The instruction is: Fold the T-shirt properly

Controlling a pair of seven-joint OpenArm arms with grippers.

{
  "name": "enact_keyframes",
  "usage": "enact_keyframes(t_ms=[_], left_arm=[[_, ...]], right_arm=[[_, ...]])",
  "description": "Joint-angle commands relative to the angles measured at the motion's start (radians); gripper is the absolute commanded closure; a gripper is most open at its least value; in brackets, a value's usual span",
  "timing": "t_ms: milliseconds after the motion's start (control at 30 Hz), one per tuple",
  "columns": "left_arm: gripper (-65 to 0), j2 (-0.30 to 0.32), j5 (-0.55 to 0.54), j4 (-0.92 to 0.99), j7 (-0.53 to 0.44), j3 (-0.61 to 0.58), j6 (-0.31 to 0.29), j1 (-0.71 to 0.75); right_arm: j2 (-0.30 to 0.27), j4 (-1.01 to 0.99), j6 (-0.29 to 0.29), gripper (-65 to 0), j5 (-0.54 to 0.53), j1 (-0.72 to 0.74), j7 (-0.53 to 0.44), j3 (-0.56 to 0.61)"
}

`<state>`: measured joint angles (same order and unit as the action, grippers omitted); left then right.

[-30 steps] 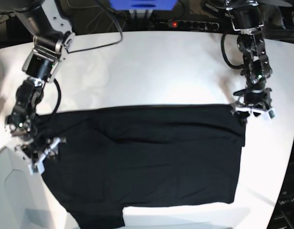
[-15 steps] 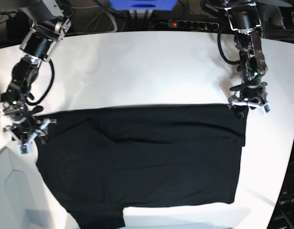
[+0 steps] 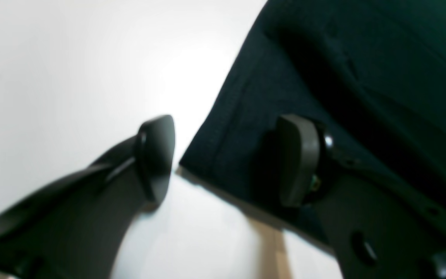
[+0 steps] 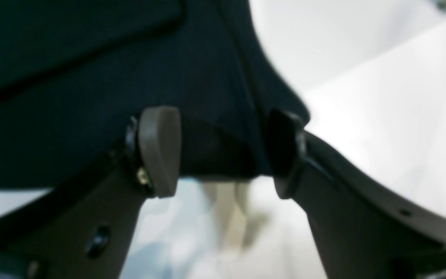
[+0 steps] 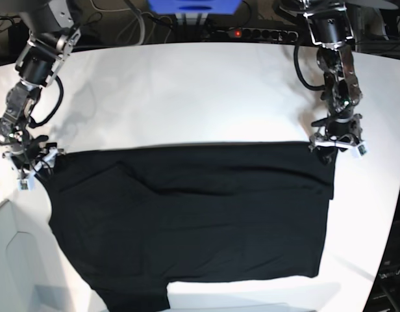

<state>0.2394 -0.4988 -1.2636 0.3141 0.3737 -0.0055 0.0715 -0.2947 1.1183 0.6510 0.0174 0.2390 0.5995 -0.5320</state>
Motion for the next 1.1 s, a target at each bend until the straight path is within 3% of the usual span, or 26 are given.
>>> enact_keyframes(t_ms=[0, 367, 500, 733, 800, 933, 1067], left_arm=[[-35.1, 0.004, -0.013, -0.003, 0.043, -0.018, 0.0, -0.002], [0.0, 0.004, -0.011, 0.005, 0.047, -0.029, 0.0, -0.002], [-0.1, 0.008, -0.013, 0.031, 0.047, -0.026, 0.0, 0.001], [-0.1, 0.011, -0.014, -0.024, 0.049, 0.0, 0.0, 0.041], [-0.1, 0.011, -0.014, -0.057, 0.052, 0.028, 0.0, 0.054], [-0.1, 0.011, -0.014, -0.117, 0.152, 0.08, 0.0, 0.058], [-0.1, 0.007, -0.014, -0.193, 0.214, 0.149, 0.0, 0.057]], right_arm=[[-0.031, 0.007, 0.005, -36.9, -0.014, 0.027, -0.025, -0.003], [-0.048, -0.071, 0.005, -36.5, -0.015, 0.016, -0.056, -0.003], [-0.05, -0.073, 0.011, -29.8, -0.015, -0.003, -0.052, -0.001], [-0.068, -0.047, 0.013, 0.0, -0.015, -0.065, -0.052, -0.003], [-0.067, -0.008, 0.013, 0.0, -0.015, -0.083, -0.043, -0.003], [-0.065, 0.107, 0.013, 0.0, -0.015, -0.126, -0.04, -0.003], [-0.051, 0.21, 0.013, 0.0, -0.015, -0.135, 0.02, -0.003]])
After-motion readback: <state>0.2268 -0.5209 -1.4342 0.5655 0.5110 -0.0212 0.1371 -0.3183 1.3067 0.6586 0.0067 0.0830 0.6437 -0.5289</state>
